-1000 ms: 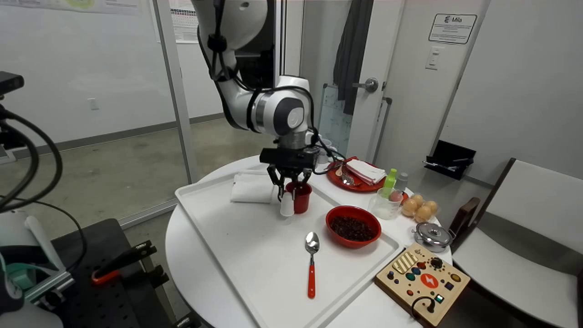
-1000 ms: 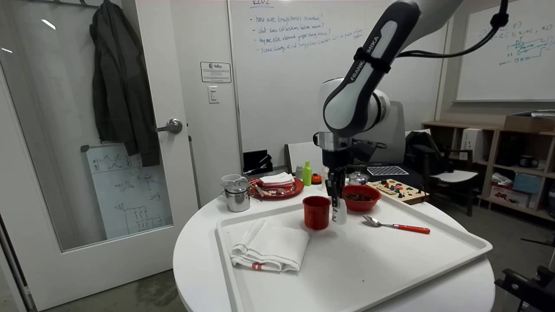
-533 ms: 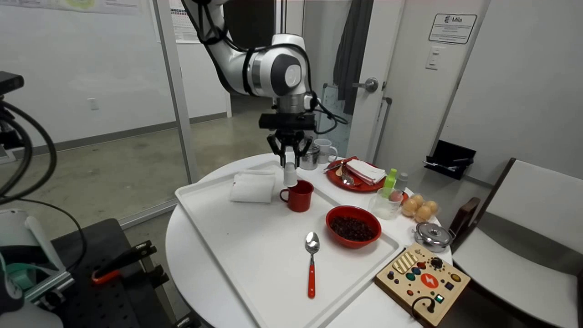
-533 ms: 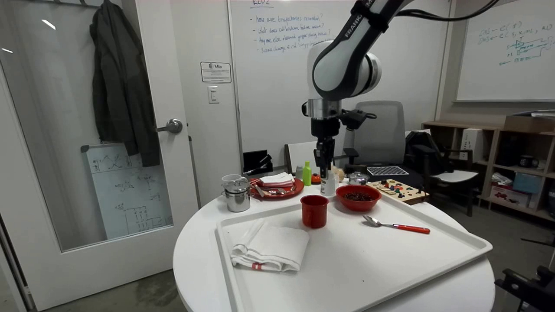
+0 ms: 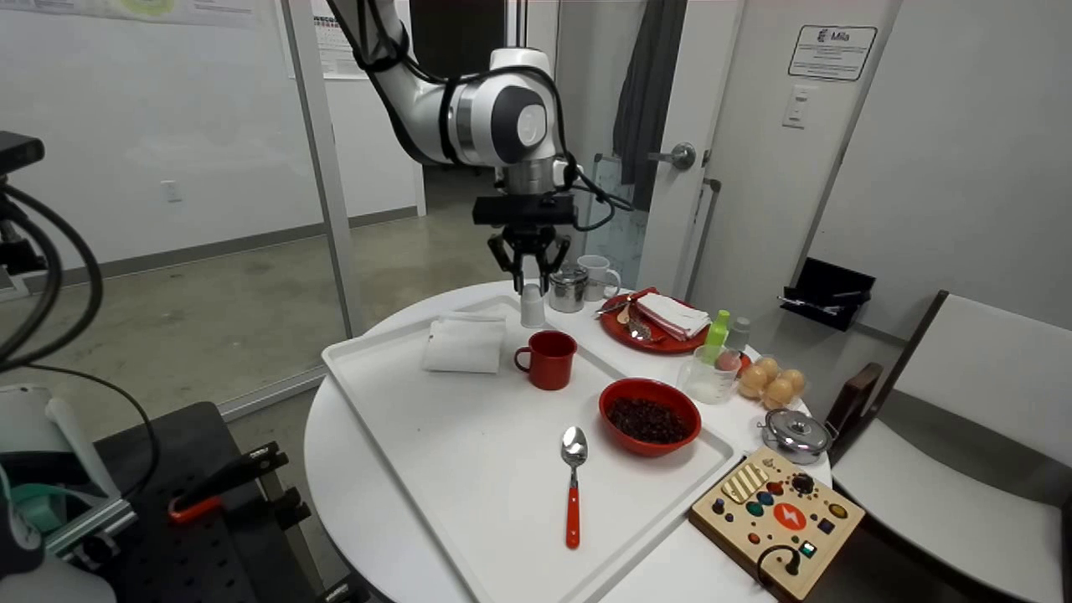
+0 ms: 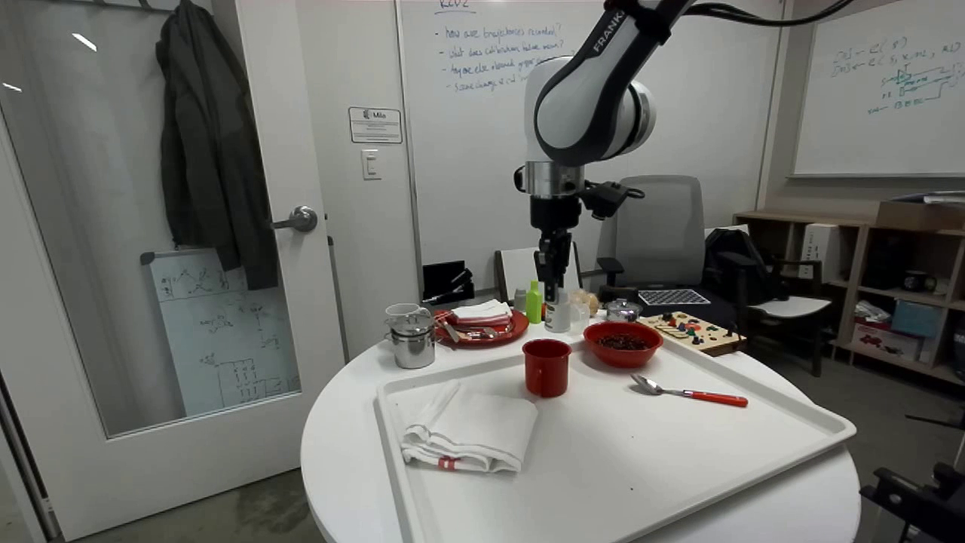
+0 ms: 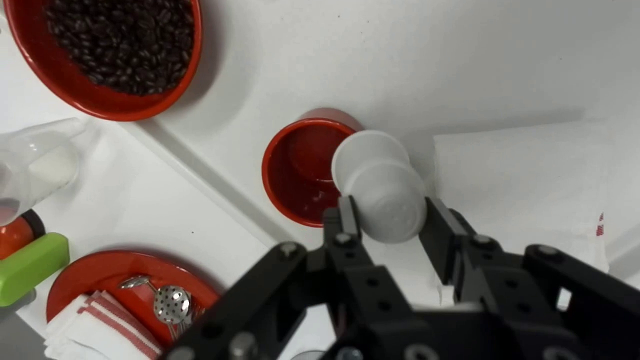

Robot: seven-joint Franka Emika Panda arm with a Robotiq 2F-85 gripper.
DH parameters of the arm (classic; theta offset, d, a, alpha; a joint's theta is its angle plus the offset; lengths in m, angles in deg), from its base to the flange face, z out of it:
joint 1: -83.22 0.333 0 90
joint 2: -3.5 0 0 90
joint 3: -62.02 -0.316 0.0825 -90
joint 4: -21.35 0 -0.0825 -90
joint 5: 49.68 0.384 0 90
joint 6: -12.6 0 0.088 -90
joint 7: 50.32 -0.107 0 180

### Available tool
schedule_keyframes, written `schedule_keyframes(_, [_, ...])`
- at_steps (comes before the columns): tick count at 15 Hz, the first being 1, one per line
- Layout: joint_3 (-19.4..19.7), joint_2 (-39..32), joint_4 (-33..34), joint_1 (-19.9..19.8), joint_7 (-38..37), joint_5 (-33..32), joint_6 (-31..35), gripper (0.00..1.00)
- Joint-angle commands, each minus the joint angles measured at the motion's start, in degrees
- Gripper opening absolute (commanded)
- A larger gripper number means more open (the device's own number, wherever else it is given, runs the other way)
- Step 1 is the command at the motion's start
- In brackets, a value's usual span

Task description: Pick the seasoning bottle on the tray and put it in the red cup

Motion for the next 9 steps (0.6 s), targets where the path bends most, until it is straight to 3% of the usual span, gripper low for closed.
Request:
schedule_keyframes(1, [1.5, -1.9, 1.9, 0.8, 0.1, -0.7, 2.3, 0.11])
schedule_keyframes(9, [3.0, -9.2, 9.2, 1.7, -0.8, -0.9, 1.0, 0.11])
